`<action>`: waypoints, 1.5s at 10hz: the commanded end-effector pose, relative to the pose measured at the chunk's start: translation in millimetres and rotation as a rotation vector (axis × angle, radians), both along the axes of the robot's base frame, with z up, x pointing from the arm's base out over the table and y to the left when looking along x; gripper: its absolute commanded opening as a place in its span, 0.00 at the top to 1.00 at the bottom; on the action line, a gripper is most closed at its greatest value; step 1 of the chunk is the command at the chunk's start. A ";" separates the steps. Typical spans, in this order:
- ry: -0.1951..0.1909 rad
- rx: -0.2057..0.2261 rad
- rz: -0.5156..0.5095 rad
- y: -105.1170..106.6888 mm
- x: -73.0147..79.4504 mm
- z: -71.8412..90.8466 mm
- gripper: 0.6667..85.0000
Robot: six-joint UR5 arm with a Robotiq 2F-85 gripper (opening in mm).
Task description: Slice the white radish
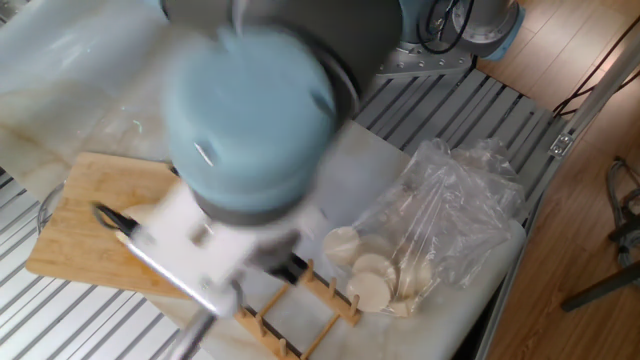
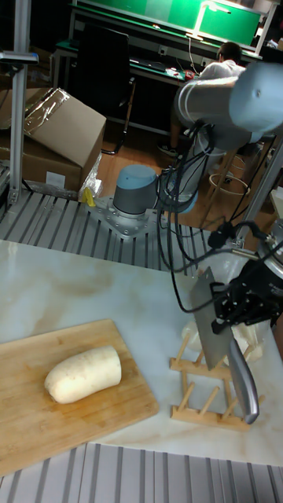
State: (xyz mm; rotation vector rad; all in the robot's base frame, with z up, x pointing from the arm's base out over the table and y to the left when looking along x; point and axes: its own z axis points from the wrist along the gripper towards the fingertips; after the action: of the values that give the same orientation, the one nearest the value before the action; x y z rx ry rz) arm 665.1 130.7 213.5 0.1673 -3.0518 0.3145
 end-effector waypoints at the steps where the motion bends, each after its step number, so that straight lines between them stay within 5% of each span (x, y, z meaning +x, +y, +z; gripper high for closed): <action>1: -0.044 -0.047 0.139 -52.6 22.9 20.3 0.99; 3: -0.057 -0.020 0.232 -45.3 31.1 18.7 0.99; 5: 0.037 0.121 0.242 -12.3 3.5 13.3 0.99; 7: 0.032 0.076 0.209 -23.3 4.8 14.6 0.99; 9: -0.013 0.050 0.193 -28.9 16.0 15.1 0.99; 13: 0.009 0.054 0.365 -107.8 57.7 14.6 0.99; 15: 0.019 0.091 0.412 -128.1 66.3 5.2 0.99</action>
State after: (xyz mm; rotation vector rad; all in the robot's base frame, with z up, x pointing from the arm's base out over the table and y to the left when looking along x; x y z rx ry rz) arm 716.3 35.8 225.6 0.6903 -3.0121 0.2430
